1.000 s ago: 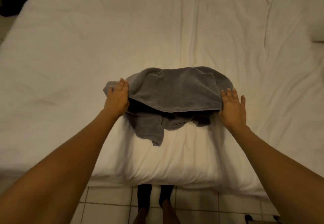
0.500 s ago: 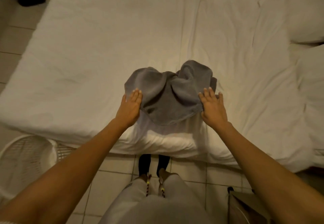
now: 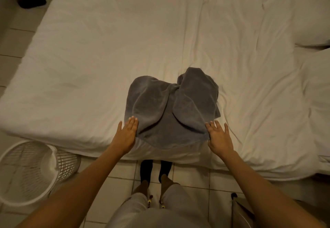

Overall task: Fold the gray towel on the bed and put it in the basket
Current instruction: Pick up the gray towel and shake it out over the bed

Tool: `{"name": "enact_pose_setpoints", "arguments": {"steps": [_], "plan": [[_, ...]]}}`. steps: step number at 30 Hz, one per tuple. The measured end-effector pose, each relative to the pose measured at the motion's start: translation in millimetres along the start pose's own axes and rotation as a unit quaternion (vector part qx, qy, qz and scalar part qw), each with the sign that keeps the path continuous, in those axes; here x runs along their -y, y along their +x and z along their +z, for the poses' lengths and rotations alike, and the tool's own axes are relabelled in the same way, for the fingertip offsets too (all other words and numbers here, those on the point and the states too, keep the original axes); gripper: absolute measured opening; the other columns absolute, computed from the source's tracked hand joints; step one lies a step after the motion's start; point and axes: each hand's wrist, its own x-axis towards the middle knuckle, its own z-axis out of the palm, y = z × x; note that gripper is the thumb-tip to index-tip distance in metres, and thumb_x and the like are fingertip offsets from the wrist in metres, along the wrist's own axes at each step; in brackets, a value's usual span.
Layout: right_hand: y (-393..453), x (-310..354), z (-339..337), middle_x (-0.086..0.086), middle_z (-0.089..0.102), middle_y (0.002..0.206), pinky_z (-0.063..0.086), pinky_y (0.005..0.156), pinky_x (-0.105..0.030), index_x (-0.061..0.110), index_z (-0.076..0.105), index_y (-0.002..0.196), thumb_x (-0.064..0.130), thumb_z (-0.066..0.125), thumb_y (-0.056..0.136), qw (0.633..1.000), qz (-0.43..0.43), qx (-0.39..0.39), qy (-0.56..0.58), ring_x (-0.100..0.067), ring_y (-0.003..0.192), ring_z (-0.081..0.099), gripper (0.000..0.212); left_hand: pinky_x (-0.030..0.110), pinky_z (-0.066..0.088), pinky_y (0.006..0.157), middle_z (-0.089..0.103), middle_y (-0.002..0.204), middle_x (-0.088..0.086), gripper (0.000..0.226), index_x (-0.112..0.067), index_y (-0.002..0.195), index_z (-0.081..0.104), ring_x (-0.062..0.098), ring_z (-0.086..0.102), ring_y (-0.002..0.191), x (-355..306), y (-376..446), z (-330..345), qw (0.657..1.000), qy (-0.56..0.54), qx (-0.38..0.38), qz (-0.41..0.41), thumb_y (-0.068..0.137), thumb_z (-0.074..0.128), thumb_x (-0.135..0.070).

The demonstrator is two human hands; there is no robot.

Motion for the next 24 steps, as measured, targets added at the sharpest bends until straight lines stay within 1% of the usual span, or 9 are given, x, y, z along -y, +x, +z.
{"name": "enact_pose_setpoints", "arguments": {"steps": [4, 7, 9, 11, 14, 16, 19, 22, 24], "plan": [[38, -6, -22, -0.009, 0.023, 0.156, 0.001, 0.116, -0.050, 0.014, 0.022, 0.149, 0.024, 0.044, 0.094, 1.000, -0.017, -0.009, -0.018, -0.025, 0.146, 0.009, 0.060, 0.047, 0.004, 0.121, -0.003, 0.161, 0.012, 0.068, -0.006, 0.152, -0.002, 0.023, -0.001, 0.150, -9, 46, -34, 1.000, 0.018, -0.013, 0.004, 0.102, 0.036, -0.030], [85, -8, -70, -0.011, 0.011, 0.159, -0.005, 0.115, -0.051, 0.017, 0.016, 0.150, 0.032, 0.039, 0.097, 0.997, -0.025, -0.016, -0.076, -0.026, 0.147, 0.002, 0.060, 0.049, 0.002, 0.120, -0.001, 0.161, 0.012, 0.060, -0.004, 0.152, 0.000, 0.024, -0.001, 0.150, -22, 90, -85, 0.997, 0.065, -0.037, -0.016, 0.103, 0.028, -0.023], [121, -16, -118, -0.011, 0.013, 0.158, -0.007, 0.114, -0.054, 0.017, 0.019, 0.150, 0.033, 0.039, 0.096, 0.991, -0.026, -0.057, -0.118, -0.028, 0.147, 0.004, 0.059, 0.050, 0.001, 0.120, 0.004, 0.161, 0.014, 0.057, -0.002, 0.151, 0.005, 0.025, 0.003, 0.149, -30, 121, -137, 0.994, 0.073, -0.078, -0.030, 0.102, 0.028, -0.017], [153, -31, -179, -0.012, 0.020, 0.157, -0.007, 0.113, -0.056, 0.016, 0.024, 0.148, 0.029, 0.042, 0.095, 0.983, -0.006, -0.112, -0.146, -0.030, 0.146, 0.009, 0.057, 0.050, 0.005, 0.119, 0.009, 0.160, 0.016, 0.060, 0.001, 0.150, 0.009, 0.026, 0.008, 0.149, -37, 147, -207, 0.986, 0.070, -0.141, -0.047, 0.099, 0.036, -0.015], [180, -50, -298, -0.014, 0.026, 0.154, -0.005, 0.113, -0.058, 0.013, 0.031, 0.145, 0.024, 0.046, 0.092, 0.963, 0.052, -0.201, -0.172, -0.032, 0.145, 0.012, 0.056, 0.051, 0.008, 0.118, 0.019, 0.157, 0.016, 0.060, 0.000, 0.148, 0.019, 0.026, 0.015, 0.147, -45, 166, -329, 0.968, 0.017, -0.238, -0.072, 0.095, 0.045, -0.015], [178, -52, -390, -0.015, 0.025, 0.154, -0.004, 0.112, -0.060, 0.014, 0.033, 0.145, 0.023, 0.047, 0.092, 0.942, 0.087, -0.272, -0.175, -0.034, 0.145, 0.011, 0.055, 0.053, 0.009, 0.118, 0.025, 0.154, 0.016, 0.053, -0.002, 0.143, 0.029, 0.027, 0.021, 0.145, -56, 165, -411, 0.949, -0.008, -0.304, -0.077, 0.094, 0.046, -0.015], [145, -50, -518, -0.014, 0.015, 0.157, -0.008, 0.111, -0.061, 0.017, 0.023, 0.148, 0.026, 0.044, 0.095, 0.908, 0.130, -0.352, -0.185, -0.034, 0.146, 0.002, 0.058, 0.054, 0.011, 0.117, 0.030, 0.151, 0.015, 0.044, -0.005, 0.137, 0.039, 0.027, 0.024, 0.143, -81, 138, -532, 0.903, -0.034, -0.421, -0.077, 0.095, 0.046, -0.013], [100, -61, -610, -0.016, 0.014, 0.157, -0.007, 0.111, -0.062, 0.017, 0.019, 0.149, 0.028, 0.046, 0.094, 0.863, 0.188, -0.440, -0.161, -0.035, 0.145, 0.001, 0.062, 0.050, 0.010, 0.119, 0.026, 0.154, 0.014, 0.046, -0.006, 0.141, 0.035, 0.026, 0.020, 0.145, -95, 89, -633, 0.836, -0.071, -0.539, -0.079, 0.096, 0.043, -0.011], [69, -71, -644, -0.017, 0.017, 0.156, -0.007, 0.112, -0.061, 0.016, 0.020, 0.149, 0.025, 0.050, 0.093, 0.838, 0.219, -0.483, -0.130, -0.035, 0.145, 0.003, 0.064, 0.048, 0.008, 0.120, 0.021, 0.157, 0.014, 0.053, -0.004, 0.147, 0.026, 0.026, 0.016, 0.147, -92, 59, -673, 0.798, -0.084, -0.591, -0.080, 0.097, 0.042, -0.009]]}}
